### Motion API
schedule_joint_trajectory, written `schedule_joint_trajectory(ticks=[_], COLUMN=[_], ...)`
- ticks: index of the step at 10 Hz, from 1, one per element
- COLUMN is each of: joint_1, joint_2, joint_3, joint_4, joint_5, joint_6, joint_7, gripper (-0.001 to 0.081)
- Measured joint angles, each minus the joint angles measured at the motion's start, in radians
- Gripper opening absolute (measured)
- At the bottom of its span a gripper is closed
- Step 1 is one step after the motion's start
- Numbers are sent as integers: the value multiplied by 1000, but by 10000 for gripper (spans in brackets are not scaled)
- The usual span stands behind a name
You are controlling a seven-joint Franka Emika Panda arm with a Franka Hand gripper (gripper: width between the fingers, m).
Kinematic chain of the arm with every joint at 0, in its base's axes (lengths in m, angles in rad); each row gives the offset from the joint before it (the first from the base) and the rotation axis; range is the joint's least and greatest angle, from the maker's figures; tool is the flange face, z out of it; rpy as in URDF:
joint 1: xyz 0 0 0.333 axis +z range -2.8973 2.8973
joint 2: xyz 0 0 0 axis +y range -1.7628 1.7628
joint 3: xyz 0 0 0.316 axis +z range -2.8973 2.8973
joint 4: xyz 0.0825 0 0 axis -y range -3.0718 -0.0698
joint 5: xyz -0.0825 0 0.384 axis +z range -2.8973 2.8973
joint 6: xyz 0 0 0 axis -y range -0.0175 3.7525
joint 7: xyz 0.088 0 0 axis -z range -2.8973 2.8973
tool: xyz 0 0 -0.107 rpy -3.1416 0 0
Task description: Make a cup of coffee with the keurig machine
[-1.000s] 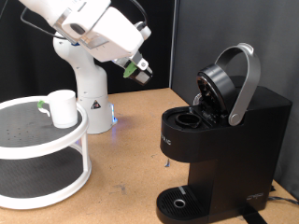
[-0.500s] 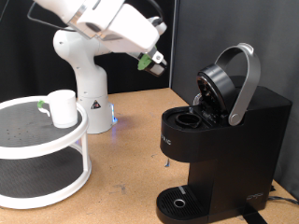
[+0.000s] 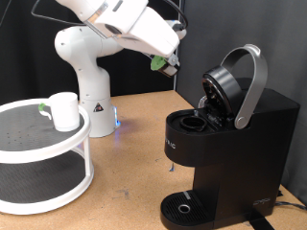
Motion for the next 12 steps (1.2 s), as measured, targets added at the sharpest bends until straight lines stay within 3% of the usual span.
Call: schedule_joint_trajectory(ticks=[7,9,10,12], joint_1=[0,0,-1,-5], joint_2=[38,39,40,49], joint_3=[14,21,20,7], joint_4=[-1,-4,-4,9], joint_5=[-9,10,7,2], joint_6=[24,65,53,-68], joint_7=[3,-12,-10,-18], gripper=[491,491,491,491])
